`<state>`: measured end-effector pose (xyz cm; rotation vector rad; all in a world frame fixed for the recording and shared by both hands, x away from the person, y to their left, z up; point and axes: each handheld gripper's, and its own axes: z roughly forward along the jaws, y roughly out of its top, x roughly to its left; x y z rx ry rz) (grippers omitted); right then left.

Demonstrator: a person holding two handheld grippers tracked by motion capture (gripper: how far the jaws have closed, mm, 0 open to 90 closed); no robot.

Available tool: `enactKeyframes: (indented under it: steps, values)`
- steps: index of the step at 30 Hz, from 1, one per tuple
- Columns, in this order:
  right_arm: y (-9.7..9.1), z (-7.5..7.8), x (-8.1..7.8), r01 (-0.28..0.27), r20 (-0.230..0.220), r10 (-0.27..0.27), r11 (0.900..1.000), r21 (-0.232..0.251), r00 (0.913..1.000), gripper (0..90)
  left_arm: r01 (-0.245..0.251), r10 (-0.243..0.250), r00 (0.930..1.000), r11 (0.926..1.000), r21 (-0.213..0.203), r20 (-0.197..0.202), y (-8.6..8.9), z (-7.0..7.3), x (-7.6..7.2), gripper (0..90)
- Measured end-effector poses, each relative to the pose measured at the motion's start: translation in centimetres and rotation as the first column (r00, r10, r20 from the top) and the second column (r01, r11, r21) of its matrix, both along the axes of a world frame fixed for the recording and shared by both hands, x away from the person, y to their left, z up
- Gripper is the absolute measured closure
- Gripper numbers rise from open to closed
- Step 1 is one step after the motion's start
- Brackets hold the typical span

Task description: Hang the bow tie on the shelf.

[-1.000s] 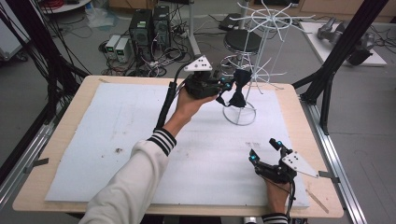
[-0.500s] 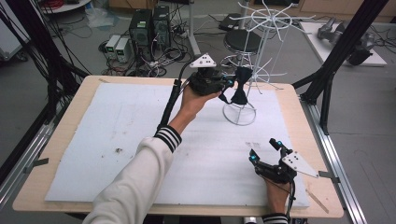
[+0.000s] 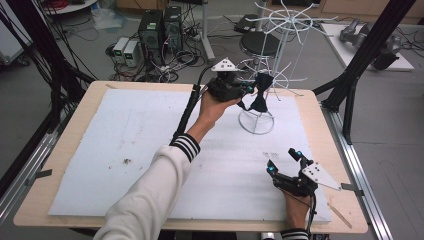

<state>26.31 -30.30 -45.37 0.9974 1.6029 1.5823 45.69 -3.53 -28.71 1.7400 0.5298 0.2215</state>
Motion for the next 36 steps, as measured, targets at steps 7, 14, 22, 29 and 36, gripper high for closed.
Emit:
enactKeyframes:
  steps: [7,14,22,29,36]
  values:
    - [0.0,0.0,0.0,0.0,0.002,0.0,1.0,-0.001,1.0,10.5,-0.015,0.016,0.9994,0.9998,0.014,-0.031,0.2,0.0,0.2,87.3]
    - [0.0,0.0,0.0,0.002,0.003,-0.002,1.0,-0.002,1.0,10.6,-0.016,0.016,0.998,0.9998,0.009,-0.061,0.3,0.2,0.2,86.8]
    - [0.0,0.0,0.0,0.0,0.003,0.0,1.0,-0.001,1.0,10.5,-0.035,0.036,0.9946,0.9993,0.015,-0.097,0.6,0.5,0.2,71.8]
    - [0.0,0.0,0.0,-0.008,0.006,0.008,1.0,0.002,0.9999,10.5,-0.03,0.032,0.9973,0.9994,0.019,-0.067,1.4,1.2,-0.1,40.6]
    - [0.0,0.0,0.0,-0.007,0.01,0.007,1.0,0.003,0.9999,10.6,-0.006,0.005,0.9995,0.9992,0.038,0.03,3.7,1.4,-1.8,16.4]
